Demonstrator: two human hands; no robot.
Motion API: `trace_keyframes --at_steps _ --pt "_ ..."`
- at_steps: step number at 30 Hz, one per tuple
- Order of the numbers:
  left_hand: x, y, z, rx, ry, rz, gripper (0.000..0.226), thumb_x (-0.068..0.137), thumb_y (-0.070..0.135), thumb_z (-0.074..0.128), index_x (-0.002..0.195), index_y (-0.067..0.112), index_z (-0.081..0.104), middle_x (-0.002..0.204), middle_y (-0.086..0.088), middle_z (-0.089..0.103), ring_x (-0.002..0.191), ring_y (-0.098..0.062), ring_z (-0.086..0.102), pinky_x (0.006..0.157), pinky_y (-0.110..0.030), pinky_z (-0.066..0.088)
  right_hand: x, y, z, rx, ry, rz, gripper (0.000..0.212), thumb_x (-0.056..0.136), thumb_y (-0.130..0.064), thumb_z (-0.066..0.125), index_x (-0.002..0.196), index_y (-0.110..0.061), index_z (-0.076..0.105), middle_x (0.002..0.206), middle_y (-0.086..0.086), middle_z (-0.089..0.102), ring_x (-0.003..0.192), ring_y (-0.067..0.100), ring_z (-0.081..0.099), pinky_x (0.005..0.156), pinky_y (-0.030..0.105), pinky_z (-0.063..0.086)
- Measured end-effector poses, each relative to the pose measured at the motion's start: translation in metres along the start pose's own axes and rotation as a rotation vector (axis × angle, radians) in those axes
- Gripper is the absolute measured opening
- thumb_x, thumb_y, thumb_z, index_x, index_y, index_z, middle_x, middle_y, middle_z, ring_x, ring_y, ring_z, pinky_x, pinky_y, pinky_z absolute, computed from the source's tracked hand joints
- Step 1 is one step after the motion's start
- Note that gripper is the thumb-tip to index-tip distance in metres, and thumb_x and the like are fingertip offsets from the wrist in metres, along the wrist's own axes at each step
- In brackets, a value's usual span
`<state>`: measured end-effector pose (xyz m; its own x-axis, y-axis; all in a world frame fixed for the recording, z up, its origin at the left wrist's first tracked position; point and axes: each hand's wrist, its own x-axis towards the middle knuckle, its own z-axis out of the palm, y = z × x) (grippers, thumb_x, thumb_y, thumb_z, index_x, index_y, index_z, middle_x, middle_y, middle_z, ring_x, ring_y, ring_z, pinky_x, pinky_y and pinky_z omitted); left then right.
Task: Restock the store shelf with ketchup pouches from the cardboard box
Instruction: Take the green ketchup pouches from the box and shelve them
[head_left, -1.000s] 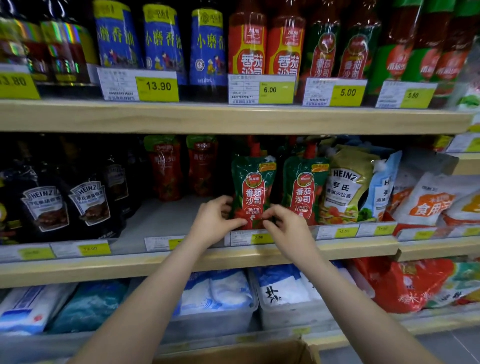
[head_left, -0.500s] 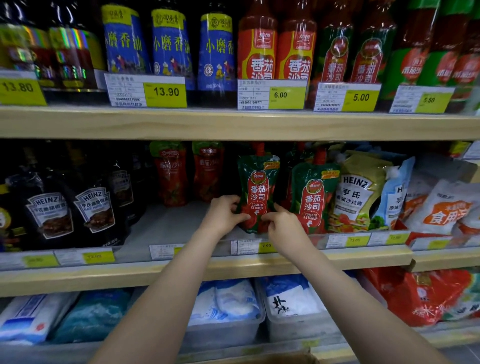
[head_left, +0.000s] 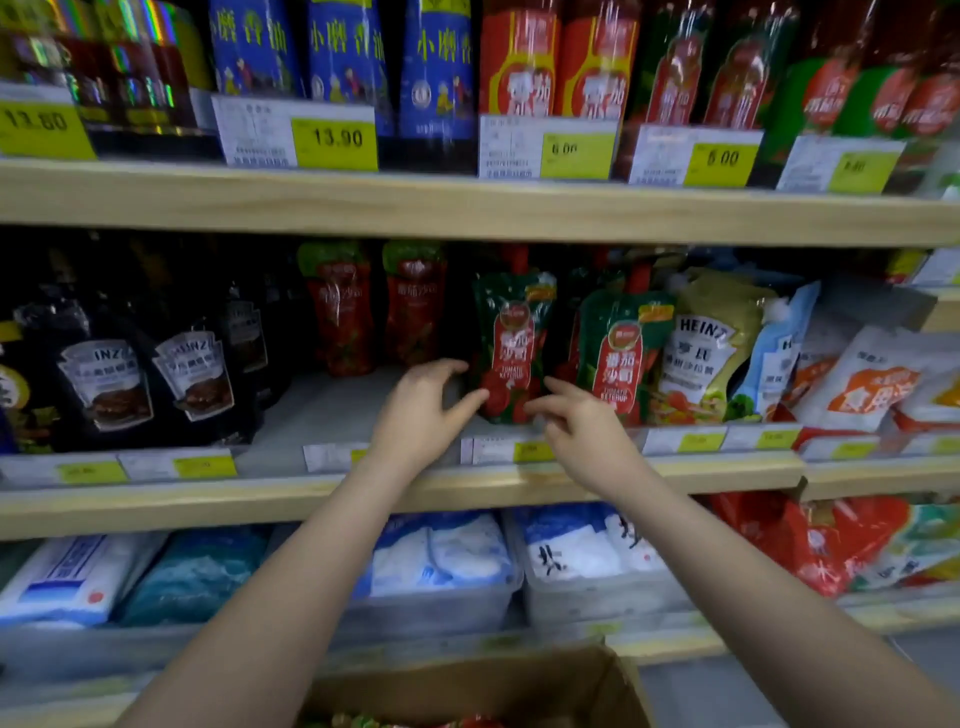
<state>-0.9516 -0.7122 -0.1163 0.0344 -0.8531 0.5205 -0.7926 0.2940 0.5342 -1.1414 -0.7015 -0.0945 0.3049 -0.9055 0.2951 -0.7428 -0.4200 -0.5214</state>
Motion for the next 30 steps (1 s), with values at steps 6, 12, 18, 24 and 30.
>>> trace_keyframes --at_steps 6,12,18,24,30 --pt "-0.125 -0.007 0.013 -0.030 -0.009 0.302 0.031 0.086 0.028 0.055 0.108 0.009 0.064 0.115 -0.004 0.064 0.115 -0.016 0.052 0.103 -0.026 0.037 -0.085 0.023 0.029 0.099 -0.063 -0.087 0.027 0.088 -0.002 0.050 0.108 -0.011 0.067 0.134 0.006 0.052 0.123 0.017 0.048 0.095 0.009 0.030" --pt "-0.233 -0.049 0.070 -0.040 -0.291 0.148 0.026 0.084 0.025 0.061 0.108 0.018 0.064 0.110 0.003 0.066 0.107 -0.009 0.055 0.093 -0.023 0.043 -0.163 0.068 0.109 0.126 -0.285 0.084 0.030 0.084 0.001 0.051 0.109 -0.009 0.066 0.128 0.008 0.056 0.121 0.018 0.051 0.098 0.009 0.028" --pt "-0.318 -0.083 0.127 -0.026 -0.611 0.100 0.031 0.089 0.030 0.052 0.117 0.019 0.060 0.118 0.003 0.061 0.113 -0.013 0.054 0.099 -0.021 0.038 -0.228 0.111 0.180 0.154 -0.442 0.267 0.032 0.086 -0.002 0.051 0.114 -0.012 0.063 0.123 0.001 0.059 0.117 0.010 0.053 0.099 0.013 0.037" --pt "-0.366 -0.098 0.158 0.008 -0.774 0.141 0.037 0.092 0.036 0.042 0.124 0.023 0.057 0.129 0.006 0.057 0.123 -0.008 0.046 0.107 -0.028 0.035 -0.265 0.141 0.229 0.160 -0.571 0.509 0.031 0.091 -0.010 0.051 0.121 -0.015 0.058 0.124 0.001 0.061 0.115 0.012 0.055 0.098 0.021 0.042" --pt "-0.367 -0.108 0.164 0.053 -0.841 0.176 0.037 0.091 0.039 0.044 0.124 0.029 0.056 0.139 0.011 0.048 0.129 -0.007 0.037 0.109 -0.030 0.030 -0.260 0.152 0.251 0.187 -0.643 0.623 0.034 0.090 -0.017 0.054 0.123 -0.010 0.055 0.127 0.006 0.058 0.118 0.017 0.053 0.098 0.027 0.042"
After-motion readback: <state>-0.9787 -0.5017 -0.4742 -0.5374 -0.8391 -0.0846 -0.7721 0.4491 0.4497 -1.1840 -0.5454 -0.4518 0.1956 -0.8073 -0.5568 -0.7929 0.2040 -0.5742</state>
